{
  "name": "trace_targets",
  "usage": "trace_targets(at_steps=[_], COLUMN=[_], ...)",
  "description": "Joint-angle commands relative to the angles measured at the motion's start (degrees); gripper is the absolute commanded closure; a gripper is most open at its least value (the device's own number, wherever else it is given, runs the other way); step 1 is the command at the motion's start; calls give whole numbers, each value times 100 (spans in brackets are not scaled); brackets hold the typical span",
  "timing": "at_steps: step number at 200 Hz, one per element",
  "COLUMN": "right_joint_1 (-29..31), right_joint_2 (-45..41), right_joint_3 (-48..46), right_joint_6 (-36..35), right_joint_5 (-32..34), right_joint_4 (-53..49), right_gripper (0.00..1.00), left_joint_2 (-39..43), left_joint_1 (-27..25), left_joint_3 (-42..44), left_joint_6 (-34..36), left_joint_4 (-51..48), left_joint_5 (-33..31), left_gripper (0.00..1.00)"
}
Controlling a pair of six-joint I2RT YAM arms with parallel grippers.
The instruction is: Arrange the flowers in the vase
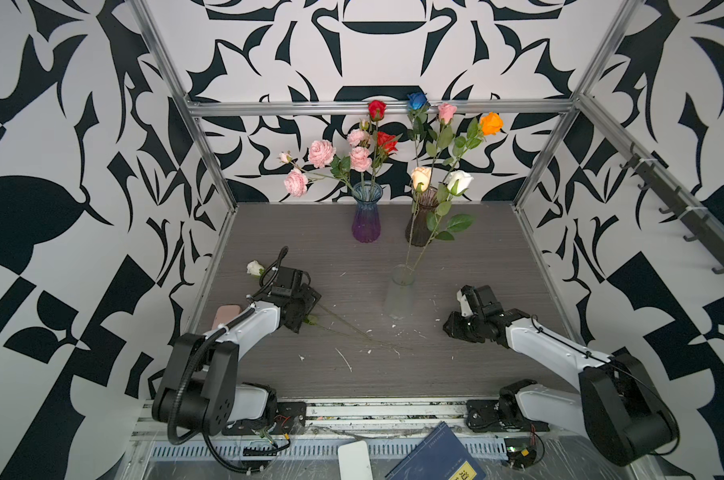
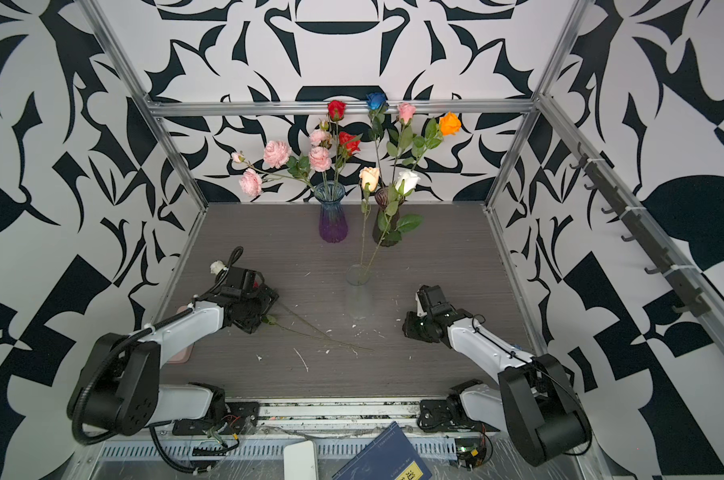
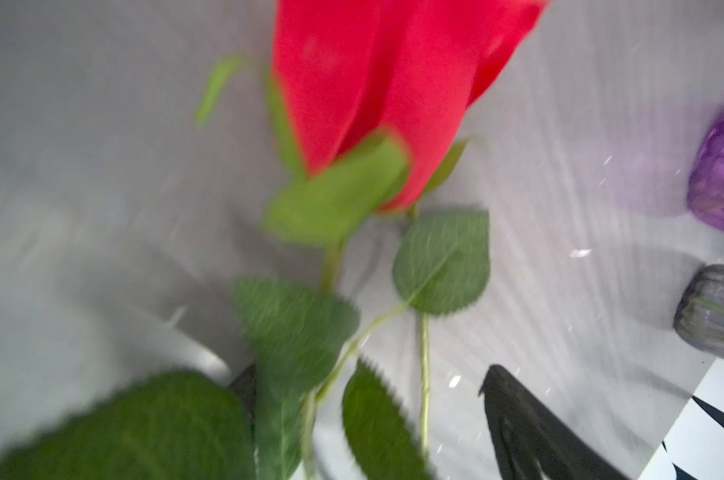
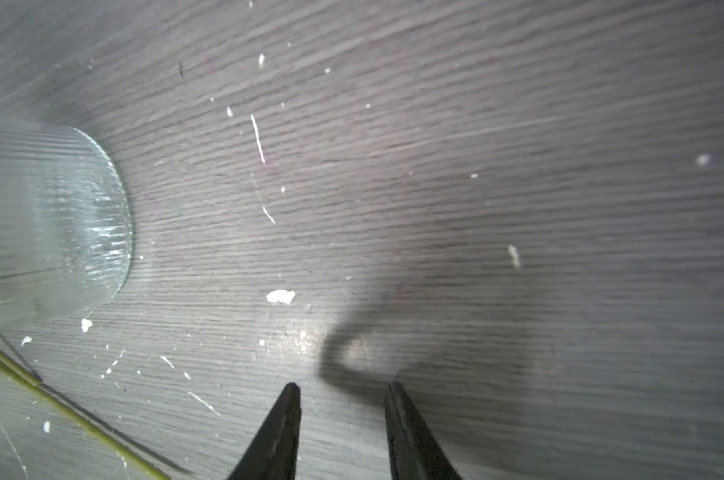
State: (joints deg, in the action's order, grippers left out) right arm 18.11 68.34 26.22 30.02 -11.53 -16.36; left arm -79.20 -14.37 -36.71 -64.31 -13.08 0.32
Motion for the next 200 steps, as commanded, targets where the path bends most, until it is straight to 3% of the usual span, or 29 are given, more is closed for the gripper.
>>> trace_targets(at_steps=[1,30,63,86,98,130,153,200], right_joint_1=[39,48,80,105,122,149,167,175], right_joint_2=[61,12,-35,-23,-19,-13,-20,-41], right_joint_3=[120,111,94,103,107,119,116,108], right_joint_6=[-14,-14,-14,-27,-31,-40,-45,-40], right_joint_5=[96,118,145,138,130,138,140,155], right_joint_4=[-111,-105,-98,-90,-90,-90,-93,-91], right_gripper=[62,62,62,62,62,62,62,62], left_joint_2=[-8,565,1902,2420,2549,2682,2481,1674], left_joint_1=[48,48,48,10,-57,-492,-628,-863], left_joint_3=[-362,-440,-344,-278,-190,203,365,178], left_joint_6=[549,867,1238,1038,925,234,-176,-616], left_joint_4=[-44,-238,-541,-898,-952,-997,-1161,-1415], left_joint_5=[62,-154,-492,-322,-77,126,101,204], left_gripper=[17,19,21,26,35,39,48,47])
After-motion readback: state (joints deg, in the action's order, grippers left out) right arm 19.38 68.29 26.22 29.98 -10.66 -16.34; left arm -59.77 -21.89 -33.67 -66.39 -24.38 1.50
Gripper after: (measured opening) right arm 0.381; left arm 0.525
